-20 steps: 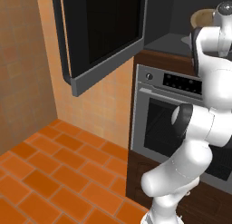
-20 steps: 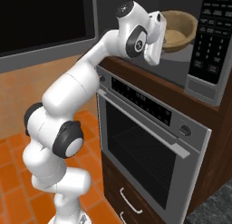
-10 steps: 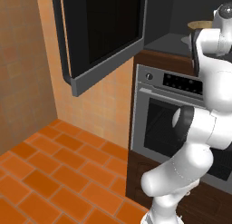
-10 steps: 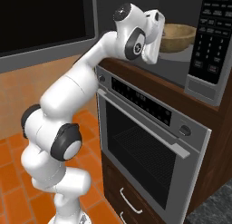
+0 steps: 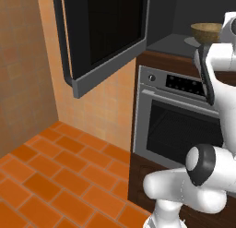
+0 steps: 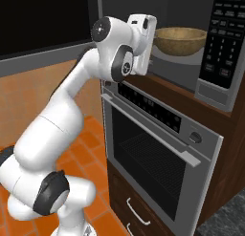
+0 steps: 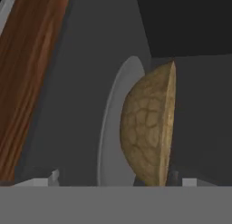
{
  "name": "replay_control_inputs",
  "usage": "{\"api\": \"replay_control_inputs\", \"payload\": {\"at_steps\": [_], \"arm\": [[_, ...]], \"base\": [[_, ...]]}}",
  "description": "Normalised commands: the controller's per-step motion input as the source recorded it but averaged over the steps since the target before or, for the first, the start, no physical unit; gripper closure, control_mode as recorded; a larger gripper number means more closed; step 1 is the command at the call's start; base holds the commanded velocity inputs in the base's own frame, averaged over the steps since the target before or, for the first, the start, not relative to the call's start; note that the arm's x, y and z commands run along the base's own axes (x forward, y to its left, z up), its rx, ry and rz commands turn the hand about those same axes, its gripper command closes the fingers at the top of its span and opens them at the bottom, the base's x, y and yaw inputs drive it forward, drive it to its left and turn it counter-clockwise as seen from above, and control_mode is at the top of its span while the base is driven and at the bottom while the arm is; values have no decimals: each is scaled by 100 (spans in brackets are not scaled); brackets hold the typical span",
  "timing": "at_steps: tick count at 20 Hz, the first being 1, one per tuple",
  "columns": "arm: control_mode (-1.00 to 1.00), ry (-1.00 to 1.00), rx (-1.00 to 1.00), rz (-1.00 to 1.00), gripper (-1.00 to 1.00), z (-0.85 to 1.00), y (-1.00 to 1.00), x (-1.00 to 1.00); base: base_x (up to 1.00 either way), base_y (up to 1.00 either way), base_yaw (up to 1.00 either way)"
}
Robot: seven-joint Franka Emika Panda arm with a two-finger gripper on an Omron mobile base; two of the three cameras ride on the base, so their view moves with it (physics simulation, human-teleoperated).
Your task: Pick the sweet potato from the sink and place it in the bowl. Then pick the bowl and place it in the microwave. Then close the microwave door and press the start button.
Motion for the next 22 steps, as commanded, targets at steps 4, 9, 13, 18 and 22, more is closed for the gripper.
{"api": "replay_control_inputs", "payload": {"at_steps": [4, 9, 13, 18, 22], "arm": [[-100, -3, -11, 1, -100, 29, 61, -100], [-100, -2, -7, 2, -100, 30, 60, -100], [-100, -1, 3, 1, -100, 1, 57, -100], [-100, -1, 15, 0, -100, 0, 67, -90], [-100, 2, 13, 0, -100, 0, 82, -61]], "base": [[0, 0, 0], [0, 0, 0], [0, 0, 0], [0, 0, 0], [0, 0, 0]]}}
